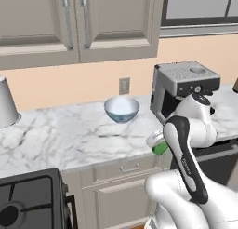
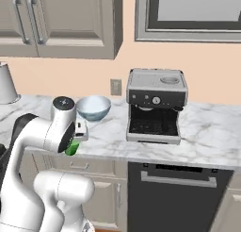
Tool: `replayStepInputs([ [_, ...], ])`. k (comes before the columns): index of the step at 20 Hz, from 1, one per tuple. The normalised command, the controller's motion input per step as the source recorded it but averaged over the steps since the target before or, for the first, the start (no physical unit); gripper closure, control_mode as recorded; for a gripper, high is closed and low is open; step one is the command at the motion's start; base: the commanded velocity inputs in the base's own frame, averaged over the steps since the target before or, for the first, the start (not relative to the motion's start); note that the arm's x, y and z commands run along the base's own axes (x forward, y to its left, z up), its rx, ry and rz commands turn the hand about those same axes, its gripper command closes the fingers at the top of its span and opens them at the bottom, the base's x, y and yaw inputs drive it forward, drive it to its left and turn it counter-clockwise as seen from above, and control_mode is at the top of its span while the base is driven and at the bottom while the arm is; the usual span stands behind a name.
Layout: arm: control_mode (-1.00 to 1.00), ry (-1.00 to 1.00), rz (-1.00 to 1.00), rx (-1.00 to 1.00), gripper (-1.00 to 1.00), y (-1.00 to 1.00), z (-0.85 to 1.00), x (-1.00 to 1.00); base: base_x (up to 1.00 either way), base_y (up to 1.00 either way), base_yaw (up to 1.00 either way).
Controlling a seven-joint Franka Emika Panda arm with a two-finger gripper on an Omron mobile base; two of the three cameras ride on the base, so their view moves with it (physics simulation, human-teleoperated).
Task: Pick the cup and bowl from the counter and place them on the counter next to the sink.
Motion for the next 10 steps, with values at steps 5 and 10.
replayStepInputs([
  [5, 1.00, 0.00, 0.00, 0.00, 1.00, 0.00, 0.00, 0.00, 0.04, -0.84, -0.52],
  [10, 1.00, 0.00, 0.00, 0.00, 1.00, 0.00, 0.00, 0.00, 0.04, -1.00, -0.63],
])
